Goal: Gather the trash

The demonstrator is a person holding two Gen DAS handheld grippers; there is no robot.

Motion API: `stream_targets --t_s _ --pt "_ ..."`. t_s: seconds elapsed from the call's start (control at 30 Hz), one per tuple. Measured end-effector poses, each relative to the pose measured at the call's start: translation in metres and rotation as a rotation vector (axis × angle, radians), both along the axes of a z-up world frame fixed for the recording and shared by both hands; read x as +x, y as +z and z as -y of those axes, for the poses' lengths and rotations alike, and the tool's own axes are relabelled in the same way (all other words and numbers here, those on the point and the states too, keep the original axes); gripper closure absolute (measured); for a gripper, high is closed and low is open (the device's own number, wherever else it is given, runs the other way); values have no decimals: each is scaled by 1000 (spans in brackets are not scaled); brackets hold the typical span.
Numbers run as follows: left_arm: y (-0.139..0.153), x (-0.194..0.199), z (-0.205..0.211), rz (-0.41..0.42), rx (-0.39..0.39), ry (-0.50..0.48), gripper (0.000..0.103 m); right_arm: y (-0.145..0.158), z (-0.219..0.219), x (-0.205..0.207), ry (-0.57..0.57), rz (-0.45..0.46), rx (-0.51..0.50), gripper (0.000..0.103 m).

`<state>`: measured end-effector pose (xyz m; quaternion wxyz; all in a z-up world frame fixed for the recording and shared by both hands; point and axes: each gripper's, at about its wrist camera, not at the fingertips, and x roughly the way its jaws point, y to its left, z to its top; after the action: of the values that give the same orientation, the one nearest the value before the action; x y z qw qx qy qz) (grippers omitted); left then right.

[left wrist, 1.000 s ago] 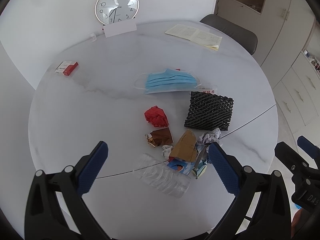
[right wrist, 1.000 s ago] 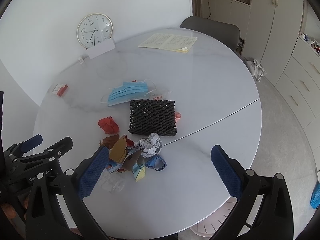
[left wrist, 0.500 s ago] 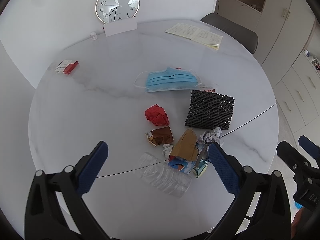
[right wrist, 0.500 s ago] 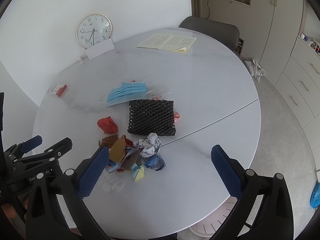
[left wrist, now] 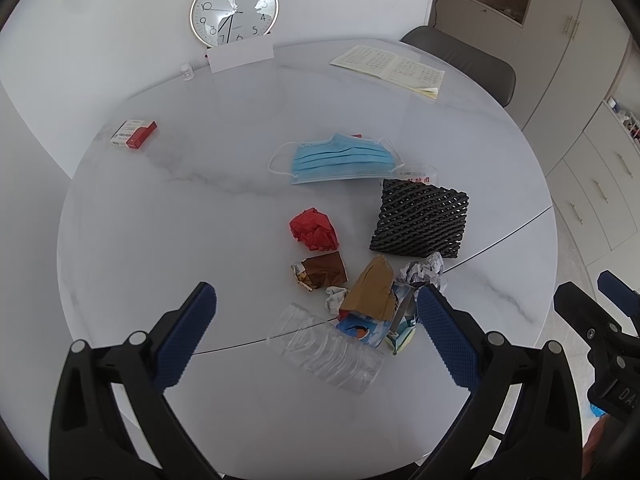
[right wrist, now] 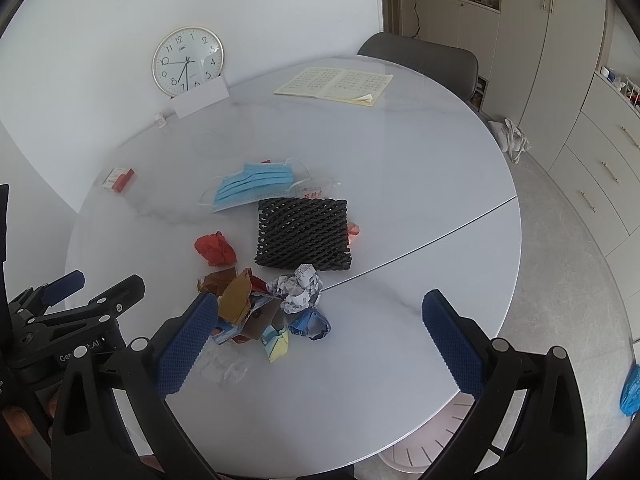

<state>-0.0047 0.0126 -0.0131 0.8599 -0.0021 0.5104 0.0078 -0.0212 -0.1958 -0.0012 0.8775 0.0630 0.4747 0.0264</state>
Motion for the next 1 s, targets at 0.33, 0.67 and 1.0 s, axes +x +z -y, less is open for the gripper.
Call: stream_targets --t_s 0.33,0.67,1.0 --pt "0 0 0 -2 1 -1 6 0 0 -1 0 0 1 2" --pt "-3 0 -9 -4 2 3 6 -6 0 1 13 -15 18 2" --pt "-58 -19 -41 -140 -43 146 7 -65 -7 -2 125 -137 22 2"
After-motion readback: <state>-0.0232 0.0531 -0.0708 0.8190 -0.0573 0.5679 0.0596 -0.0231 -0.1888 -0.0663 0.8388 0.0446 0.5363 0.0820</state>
